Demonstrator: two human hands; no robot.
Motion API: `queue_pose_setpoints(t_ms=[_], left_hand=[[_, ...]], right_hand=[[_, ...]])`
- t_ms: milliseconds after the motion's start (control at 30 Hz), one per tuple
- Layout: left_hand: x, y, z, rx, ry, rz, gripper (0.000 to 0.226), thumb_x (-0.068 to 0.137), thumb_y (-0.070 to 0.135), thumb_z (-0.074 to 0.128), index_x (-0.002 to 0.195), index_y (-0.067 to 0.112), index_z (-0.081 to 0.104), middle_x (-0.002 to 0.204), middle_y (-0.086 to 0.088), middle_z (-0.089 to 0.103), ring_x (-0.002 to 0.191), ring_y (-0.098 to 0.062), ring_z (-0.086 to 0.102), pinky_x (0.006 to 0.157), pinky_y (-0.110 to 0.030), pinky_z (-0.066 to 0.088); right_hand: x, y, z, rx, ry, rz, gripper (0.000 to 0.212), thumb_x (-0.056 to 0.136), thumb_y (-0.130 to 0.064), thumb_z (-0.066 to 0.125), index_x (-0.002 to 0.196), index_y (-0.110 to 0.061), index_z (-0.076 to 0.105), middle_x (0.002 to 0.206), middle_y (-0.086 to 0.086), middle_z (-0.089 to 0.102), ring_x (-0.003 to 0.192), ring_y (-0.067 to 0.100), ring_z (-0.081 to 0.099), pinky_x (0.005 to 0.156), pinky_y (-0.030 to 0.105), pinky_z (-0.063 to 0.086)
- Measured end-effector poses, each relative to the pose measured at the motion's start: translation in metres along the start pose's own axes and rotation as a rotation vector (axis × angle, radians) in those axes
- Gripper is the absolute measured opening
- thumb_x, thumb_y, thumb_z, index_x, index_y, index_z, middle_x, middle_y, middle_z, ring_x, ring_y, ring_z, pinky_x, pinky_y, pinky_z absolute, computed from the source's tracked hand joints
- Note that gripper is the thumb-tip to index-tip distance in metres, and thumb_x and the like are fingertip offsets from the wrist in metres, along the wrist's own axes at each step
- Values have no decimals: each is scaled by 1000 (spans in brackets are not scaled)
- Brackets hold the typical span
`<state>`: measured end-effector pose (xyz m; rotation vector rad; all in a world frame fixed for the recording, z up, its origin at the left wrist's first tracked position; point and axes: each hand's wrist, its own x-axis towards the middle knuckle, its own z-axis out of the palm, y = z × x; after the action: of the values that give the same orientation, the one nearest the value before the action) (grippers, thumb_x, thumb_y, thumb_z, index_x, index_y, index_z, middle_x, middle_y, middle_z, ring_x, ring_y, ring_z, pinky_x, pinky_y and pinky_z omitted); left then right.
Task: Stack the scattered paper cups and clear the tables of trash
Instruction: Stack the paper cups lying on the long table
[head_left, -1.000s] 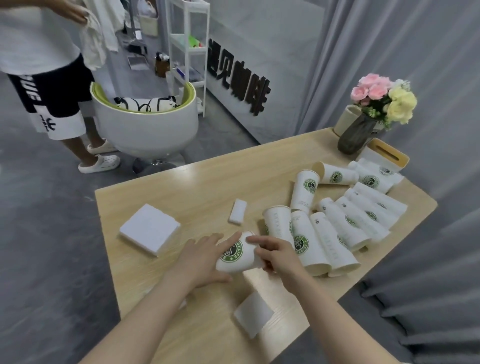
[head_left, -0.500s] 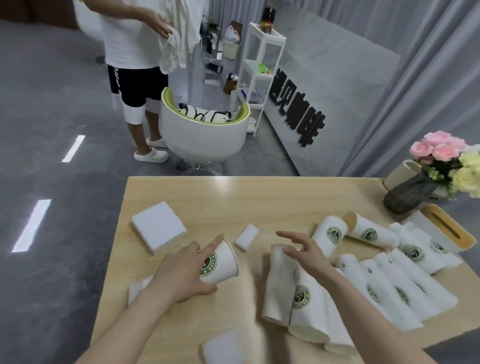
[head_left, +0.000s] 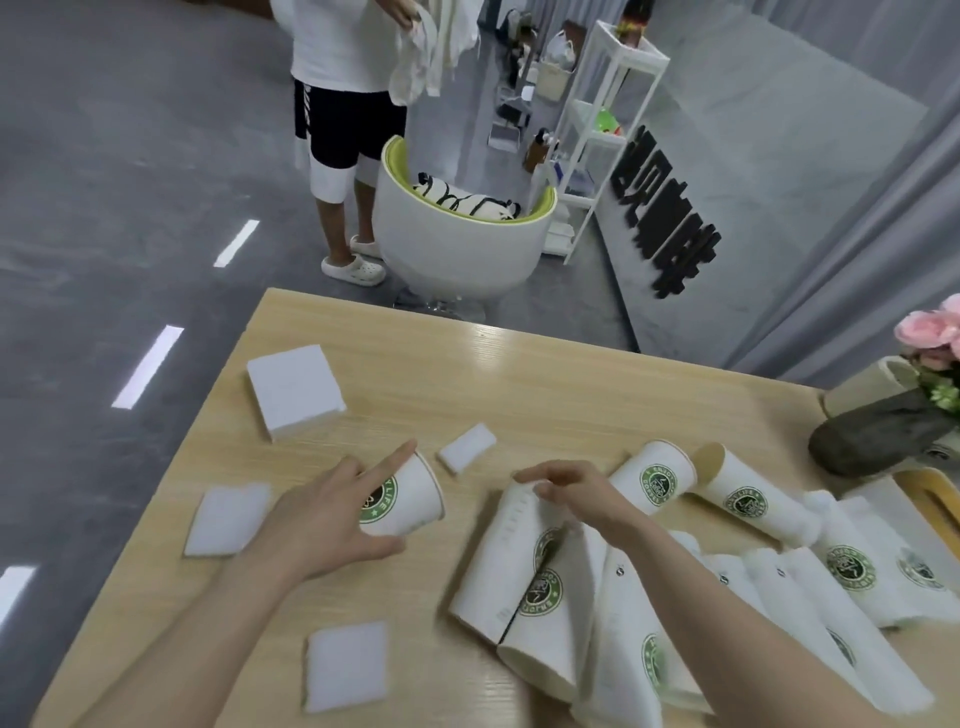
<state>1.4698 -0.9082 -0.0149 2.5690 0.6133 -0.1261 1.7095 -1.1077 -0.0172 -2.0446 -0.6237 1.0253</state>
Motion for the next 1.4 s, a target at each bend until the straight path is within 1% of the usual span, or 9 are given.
queue_pose_setpoints(t_ms=[67, 133, 267, 533, 767, 900, 1033, 1167, 1400], left_hand=[[2, 2, -1, 12, -1, 11, 100, 74, 67, 59, 128, 67, -25, 105, 13, 38, 96, -7, 46, 71, -26, 45], [4, 3, -5, 25, -5, 19, 99, 73, 69, 58, 127, 68, -25, 106, 14, 38, 93, -5, 47, 66, -24, 44], [9, 4, -17, 57, -12, 25, 99, 72, 72, 56, 124, 70, -28, 110, 15, 39, 91, -5, 48, 59, -21, 41], [12, 12, -40, 145, 42, 89, 101, 74, 66, 60, 133, 64, -23, 110, 14, 42, 99, -6, 48, 75, -30, 50], [13, 27, -34, 176, 57, 144, 101, 77, 60, 62, 142, 55, -14, 116, 9, 42, 103, -12, 47, 75, -30, 47], [14, 39, -28, 158, 76, 173, 102, 77, 59, 62, 136, 57, -21, 116, 10, 40, 103, -11, 47, 65, -27, 38], [15, 55, -19, 160, 93, 222, 102, 77, 59, 60, 132, 58, -26, 118, 10, 39, 105, -11, 46, 67, -27, 40], [18, 72, -8, 148, 103, 264, 103, 76, 62, 59, 130, 57, -29, 119, 8, 39, 108, -12, 46, 71, -28, 41], [20, 102, 8, 122, 66, 255, 105, 73, 70, 59, 129, 57, -30, 114, 6, 40, 105, -16, 48, 70, -30, 38]], right_hand=[[-3, -1, -6, 72, 7, -9, 31, 92, 5, 53, 100, -19, 72, 121, 2, 67, 106, 13, 61, 94, 26, 45], [-8, -5, -12, 148, 24, -13, 33, 91, 5, 53, 97, -22, 72, 118, -3, 67, 106, 11, 58, 98, 28, 44], [-17, -12, -27, 289, 79, -42, 36, 90, 3, 55, 103, -26, 72, 109, 3, 66, 97, 20, 58, 91, 39, 45], [-38, -21, -55, 495, 152, -148, 40, 88, 6, 54, 116, -20, 67, 108, 10, 63, 98, 27, 54, 91, 43, 42], [-52, -26, -54, 599, 88, -175, 39, 86, 3, 56, 112, -23, 70, 114, 7, 69, 101, 23, 62, 87, 35, 52], [-58, -30, -40, 595, 50, -172, 39, 88, 4, 54, 114, -22, 68, 112, 7, 70, 102, 24, 62, 93, 39, 48], [-64, -33, -22, 651, -15, -179, 39, 89, 4, 52, 115, -22, 66, 107, 6, 72, 96, 20, 63, 85, 31, 51], [-70, -36, -5, 631, -53, -192, 39, 87, 0, 56, 118, -21, 64, 108, 8, 69, 99, 22, 59, 90, 36, 45], [-84, -31, 7, 613, -78, -190, 47, 86, -4, 58, 132, -16, 55, 91, 1, 70, 85, 15, 63, 80, 27, 49]])
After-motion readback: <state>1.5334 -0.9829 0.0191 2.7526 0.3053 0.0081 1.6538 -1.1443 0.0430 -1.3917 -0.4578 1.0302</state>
